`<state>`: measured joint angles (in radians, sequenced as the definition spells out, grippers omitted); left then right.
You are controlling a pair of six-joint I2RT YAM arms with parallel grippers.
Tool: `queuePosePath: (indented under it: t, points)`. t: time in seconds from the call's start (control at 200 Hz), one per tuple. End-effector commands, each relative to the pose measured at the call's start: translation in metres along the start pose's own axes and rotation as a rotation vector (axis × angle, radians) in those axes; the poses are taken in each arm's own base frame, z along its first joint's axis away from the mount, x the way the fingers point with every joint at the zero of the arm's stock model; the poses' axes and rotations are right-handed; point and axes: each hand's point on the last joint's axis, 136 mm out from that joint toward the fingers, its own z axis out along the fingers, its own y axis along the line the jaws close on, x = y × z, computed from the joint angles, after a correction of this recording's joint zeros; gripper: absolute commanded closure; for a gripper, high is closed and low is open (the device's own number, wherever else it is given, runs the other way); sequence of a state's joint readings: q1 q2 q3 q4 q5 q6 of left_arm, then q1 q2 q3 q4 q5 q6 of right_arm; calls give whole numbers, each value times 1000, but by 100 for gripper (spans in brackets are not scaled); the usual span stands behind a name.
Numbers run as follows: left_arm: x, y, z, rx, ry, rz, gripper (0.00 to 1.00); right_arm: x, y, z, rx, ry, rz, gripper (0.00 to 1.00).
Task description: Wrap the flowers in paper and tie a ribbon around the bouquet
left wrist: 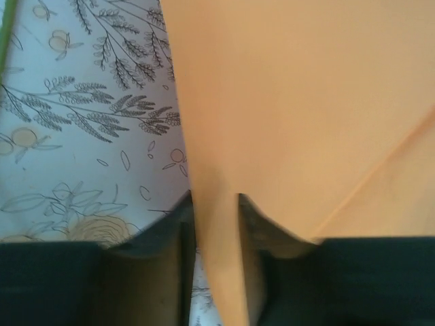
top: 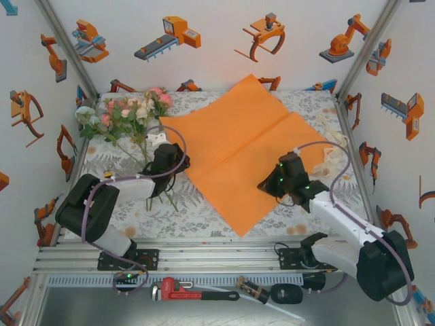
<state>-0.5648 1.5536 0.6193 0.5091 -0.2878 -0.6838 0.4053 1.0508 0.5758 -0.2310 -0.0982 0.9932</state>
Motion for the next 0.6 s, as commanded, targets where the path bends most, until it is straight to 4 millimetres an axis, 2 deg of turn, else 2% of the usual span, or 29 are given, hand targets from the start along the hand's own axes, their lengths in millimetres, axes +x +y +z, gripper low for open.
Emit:
queuePosePath:
  t: [0.0, 0.125, 0.25, 0.37, 0.436, 0.491, 0.596]
  points:
    - [-16, -6, -6, -12, -24, 72, 48, -41, -23, -4, 96, -85, -19, 87]
    - [-40, 9, -26, -140, -60, 199, 44, -69, -24, 13, 117, -73, -36, 85]
    - [-51, -6, -36, -129, -15, 287, 44, -72, -30, 36, 143, -28, -41, 83]
    - [-41, -49, -35, 12, 27, 325, 45, -60, -41, 59, 148, 32, 3, 83]
    - [-39, -61, -32, 17, 33, 339, 45, -49, -46, 67, 134, 67, 47, 83]
    - [-43, -58, -29, -25, 27, 338, 45, -41, -50, 69, 125, 81, 76, 83]
    - [-56, -32, -25, -123, 22, 339, 45, -24, -63, 65, 139, 94, 111, 83]
